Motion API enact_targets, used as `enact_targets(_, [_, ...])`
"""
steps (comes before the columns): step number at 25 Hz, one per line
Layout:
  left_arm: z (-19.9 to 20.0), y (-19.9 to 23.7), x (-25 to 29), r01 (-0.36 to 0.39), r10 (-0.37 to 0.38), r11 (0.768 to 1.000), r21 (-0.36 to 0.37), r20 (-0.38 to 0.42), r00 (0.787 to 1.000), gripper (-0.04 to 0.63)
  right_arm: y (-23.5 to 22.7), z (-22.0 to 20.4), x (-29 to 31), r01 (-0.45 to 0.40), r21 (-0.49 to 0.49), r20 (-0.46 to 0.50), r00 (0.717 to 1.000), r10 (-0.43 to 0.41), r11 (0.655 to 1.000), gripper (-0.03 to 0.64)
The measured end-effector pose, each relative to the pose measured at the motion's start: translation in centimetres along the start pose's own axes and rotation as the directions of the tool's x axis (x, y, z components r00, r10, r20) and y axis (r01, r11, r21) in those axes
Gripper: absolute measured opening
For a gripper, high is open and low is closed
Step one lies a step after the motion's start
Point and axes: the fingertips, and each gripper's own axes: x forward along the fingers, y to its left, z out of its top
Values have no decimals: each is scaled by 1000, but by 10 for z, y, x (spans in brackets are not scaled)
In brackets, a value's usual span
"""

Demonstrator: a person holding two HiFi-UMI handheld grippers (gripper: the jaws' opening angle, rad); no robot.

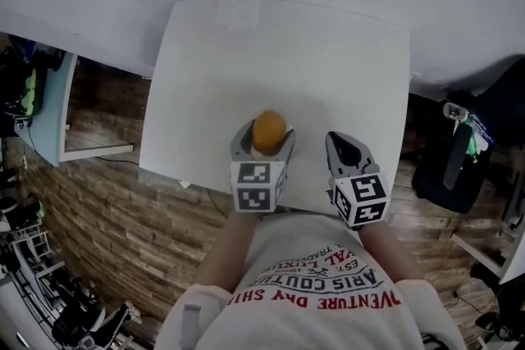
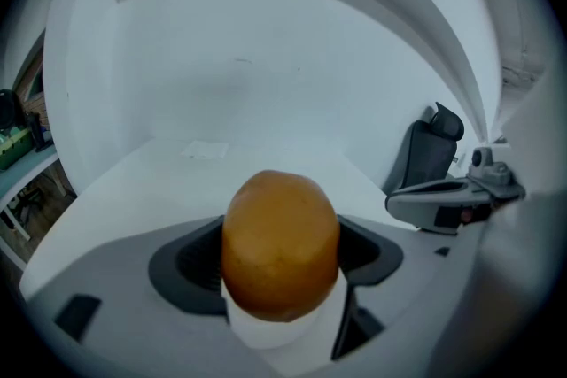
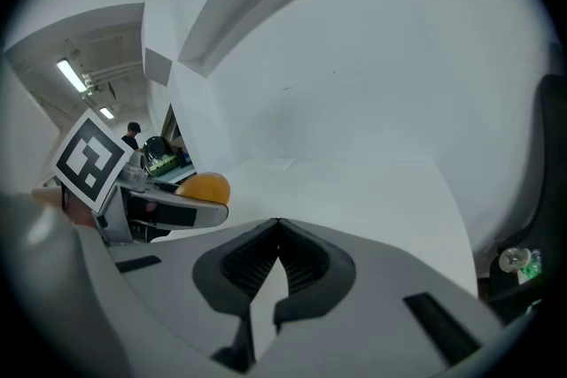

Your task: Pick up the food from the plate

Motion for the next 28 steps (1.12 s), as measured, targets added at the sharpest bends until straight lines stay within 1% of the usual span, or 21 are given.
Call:
enact_targets(3, [20, -6, -18, 8, -9, 1000, 13, 67, 998, 362, 2, 11, -12, 14, -5, 36, 999, -13, 1000, 11])
enact_targets(7, [45, -17, -44, 35, -42, 998, 46, 145, 989, 362, 9, 30, -28, 27, 0, 91, 995, -27, 1000, 11])
enact_targets(11, [72, -26, -69, 62, -77, 996, 70, 226, 971, 362, 24, 55, -45, 41, -31, 158, 987, -36, 999, 11])
enact_targets(13, [85, -27, -80, 70, -90, 994, 83, 268, 959, 362, 29, 65, -52, 42, -20, 190, 981, -37, 999, 11])
enact_targets(15, [100, -29, -90, 87, -113, 992, 96, 318, 941, 362, 34, 75, -59, 47, -10, 221, 974, -43, 999, 11])
enact_targets(19, [122, -32, -112, 131, -169, 984, 119, 415, 894, 361, 41, 94, -74, 92, -22, 292, 953, -82, 996, 11])
enact_targets(22, [135, -31, -126, 150, -195, 980, 132, 458, 867, 362, 47, 107, -83, 107, 3, 341, 935, -102, 994, 11])
enact_targets(26, [153, -29, -139, 163, -227, 972, 168, 504, 833, 361, 51, 120, -88, 141, 5, 371, 919, -133, 990, 11])
enact_targets(28, [158, -27, -142, 163, -235, 970, 181, 518, 823, 362, 53, 123, -89, 157, -2, 378, 915, -145, 988, 11])
